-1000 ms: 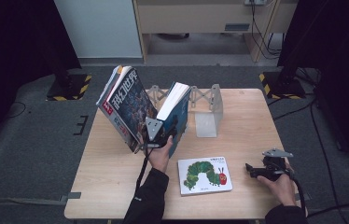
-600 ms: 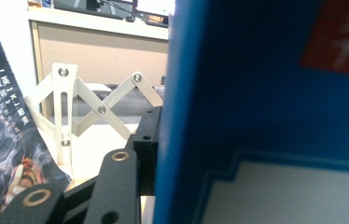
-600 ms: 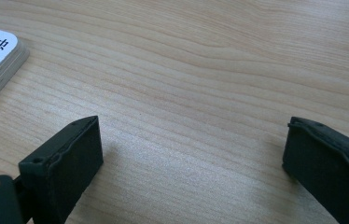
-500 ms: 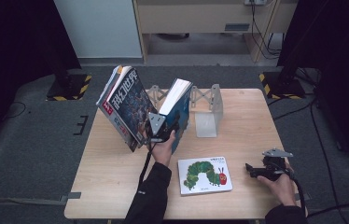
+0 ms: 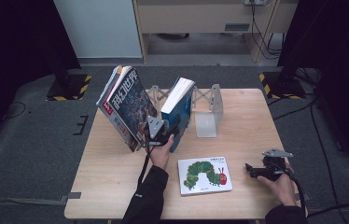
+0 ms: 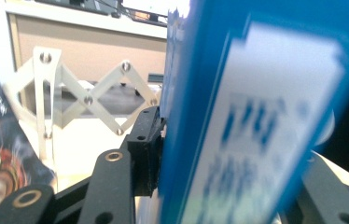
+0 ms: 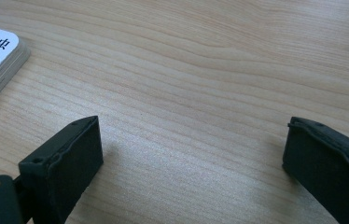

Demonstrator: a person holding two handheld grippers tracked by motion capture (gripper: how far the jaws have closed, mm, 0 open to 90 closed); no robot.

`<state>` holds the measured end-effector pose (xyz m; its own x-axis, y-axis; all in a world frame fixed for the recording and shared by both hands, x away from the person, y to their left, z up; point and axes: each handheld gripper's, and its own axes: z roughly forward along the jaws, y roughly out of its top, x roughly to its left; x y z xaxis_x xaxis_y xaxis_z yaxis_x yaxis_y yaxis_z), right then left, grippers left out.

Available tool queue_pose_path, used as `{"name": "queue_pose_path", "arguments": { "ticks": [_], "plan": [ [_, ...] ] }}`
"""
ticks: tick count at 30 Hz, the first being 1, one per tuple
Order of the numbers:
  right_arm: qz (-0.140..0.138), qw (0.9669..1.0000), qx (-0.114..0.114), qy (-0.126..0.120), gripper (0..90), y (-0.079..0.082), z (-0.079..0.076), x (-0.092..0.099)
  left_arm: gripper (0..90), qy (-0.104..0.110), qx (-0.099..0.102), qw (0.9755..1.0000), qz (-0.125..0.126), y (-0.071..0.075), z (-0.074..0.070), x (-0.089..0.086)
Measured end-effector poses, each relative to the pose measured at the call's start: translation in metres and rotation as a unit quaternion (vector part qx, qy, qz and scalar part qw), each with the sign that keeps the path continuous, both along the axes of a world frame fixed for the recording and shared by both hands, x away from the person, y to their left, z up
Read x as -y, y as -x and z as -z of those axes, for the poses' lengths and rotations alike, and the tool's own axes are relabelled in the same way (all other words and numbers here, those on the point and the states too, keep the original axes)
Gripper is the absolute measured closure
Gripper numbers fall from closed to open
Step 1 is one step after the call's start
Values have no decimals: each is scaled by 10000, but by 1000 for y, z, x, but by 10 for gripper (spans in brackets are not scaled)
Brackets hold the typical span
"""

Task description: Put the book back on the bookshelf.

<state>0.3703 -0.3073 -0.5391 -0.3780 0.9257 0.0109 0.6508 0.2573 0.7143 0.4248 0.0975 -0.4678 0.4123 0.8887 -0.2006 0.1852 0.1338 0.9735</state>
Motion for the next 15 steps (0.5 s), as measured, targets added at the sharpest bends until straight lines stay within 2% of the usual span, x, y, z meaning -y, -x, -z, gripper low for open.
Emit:
{"name": "queue_pose_path", "arguments": {
  "ticks": [3,5,15],
  "plan": [
    [-1,10000,8,8,52,0,0,0,531,-71,-60,9999,37,5,3,-4],
    [-1,10000,7,7,51,0,0,0,536,10,-111,9999,80,5,5,-6],
    [-11,10000,16,12,51,0,0,0,558,-21,-26,10000,-53,1,6,2]
  ]
}}
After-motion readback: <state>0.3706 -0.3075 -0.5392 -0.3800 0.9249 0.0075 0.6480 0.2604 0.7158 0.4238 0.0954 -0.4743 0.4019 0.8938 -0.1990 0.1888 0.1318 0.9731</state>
